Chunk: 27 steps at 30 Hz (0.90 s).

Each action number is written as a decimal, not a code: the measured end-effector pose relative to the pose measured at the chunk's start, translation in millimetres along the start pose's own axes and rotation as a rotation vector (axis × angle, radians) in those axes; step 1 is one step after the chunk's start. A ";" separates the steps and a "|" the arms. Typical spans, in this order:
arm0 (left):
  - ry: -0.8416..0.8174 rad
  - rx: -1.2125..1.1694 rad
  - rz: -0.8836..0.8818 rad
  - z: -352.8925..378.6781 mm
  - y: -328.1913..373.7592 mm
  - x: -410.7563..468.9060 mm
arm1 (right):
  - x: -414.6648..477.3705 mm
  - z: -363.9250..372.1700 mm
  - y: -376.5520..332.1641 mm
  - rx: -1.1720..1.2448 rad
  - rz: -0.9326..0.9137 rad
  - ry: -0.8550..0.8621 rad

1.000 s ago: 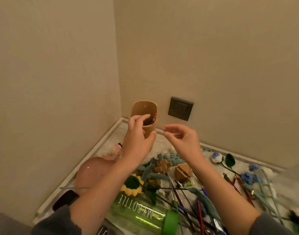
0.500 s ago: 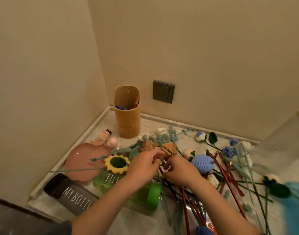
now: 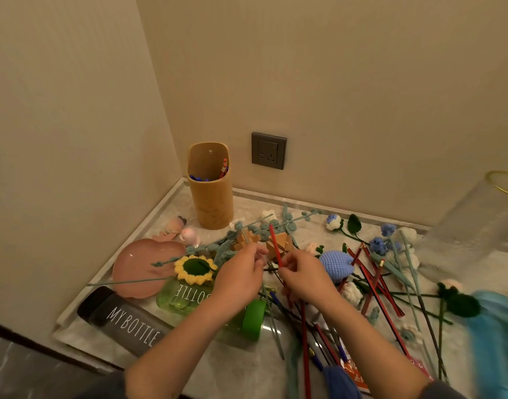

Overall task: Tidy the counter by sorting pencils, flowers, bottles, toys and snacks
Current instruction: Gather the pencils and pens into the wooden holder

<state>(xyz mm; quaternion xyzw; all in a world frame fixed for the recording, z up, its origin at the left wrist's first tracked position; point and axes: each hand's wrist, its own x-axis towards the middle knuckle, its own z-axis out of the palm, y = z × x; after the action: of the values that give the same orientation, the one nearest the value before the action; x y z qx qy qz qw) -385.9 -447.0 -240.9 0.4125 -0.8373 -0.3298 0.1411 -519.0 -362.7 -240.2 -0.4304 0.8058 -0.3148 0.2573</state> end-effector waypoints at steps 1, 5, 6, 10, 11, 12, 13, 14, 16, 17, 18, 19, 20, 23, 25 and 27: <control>0.000 -0.014 -0.010 0.4 3.4 0.1 | -0.4 -2.9 -1.7 0.050 -0.026 0.054; -0.084 -0.297 -0.069 -1.6 24.8 2.6 | -5.0 -20.3 -12.5 0.352 -0.098 0.163; -0.115 -0.393 -0.088 -2.6 31.3 3.6 | -6.7 -25.1 -14.2 0.395 -0.135 0.176; -0.178 -0.615 -0.219 -6.5 48.6 6.8 | -17.5 -35.3 -13.6 0.384 -0.290 0.148; -0.205 -0.653 -0.242 -6.3 50.2 6.1 | -19.6 -37.3 -11.8 0.368 -0.317 0.133; -0.233 -0.687 -0.262 -5.0 51.4 4.1 | -22.2 -40.1 -9.2 0.351 -0.342 0.108; -0.251 -0.719 -0.281 -3.1 52.1 1.8 | -24.8 -42.8 -6.5 0.330 -0.367 0.080; -0.252 -0.755 -0.300 -0.8 52.7 -1.1 | -28.2 -45.1 -3.9 0.315 -0.381 0.055; -0.207 -0.811 -0.324 4.3 53.9 -6.8 | -34.9 -48.0 2.1 0.300 -0.346 0.056; -0.173 -0.810 -0.331 6.4 54.0 -9.3 | -37.5 -47.9 5.1 0.273 -0.306 0.085; -0.141 -0.797 -0.334 8.8 54.0 -12.6 | -40.0 -48.0 8.2 0.208 -0.260 0.099; -0.119 -0.788 -0.335 11.7 54.1 -16.1 | -41.7 -47.4 11.9 0.101 -0.211 0.073; -0.105 -0.788 -0.335 14.5 54.0 -19.7 | -43.2 -45.9 14.6 -0.024 -0.156 -0.003; -0.084 -0.800 -0.334 23.3 52.7 -32.3 | -46.7 -31.6 23.4 -0.407 -0.048 -0.203; -0.075 -0.796 -0.324 28.0 52.2 -40.1 | -48.0 -20.0 28.7 -0.566 -0.044 -0.179; -0.069 -0.798 -0.317 31.3 51.6 -46.3 | -48.8 -11.4 33.9 -0.582 -0.030 -0.164</control>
<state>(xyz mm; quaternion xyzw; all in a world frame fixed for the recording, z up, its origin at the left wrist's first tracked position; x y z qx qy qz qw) -404.0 -374.2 -228.0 0.4379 -0.5747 -0.6590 0.2091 -520.6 -303.1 -250.3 -0.5218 0.8323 -0.0385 0.1829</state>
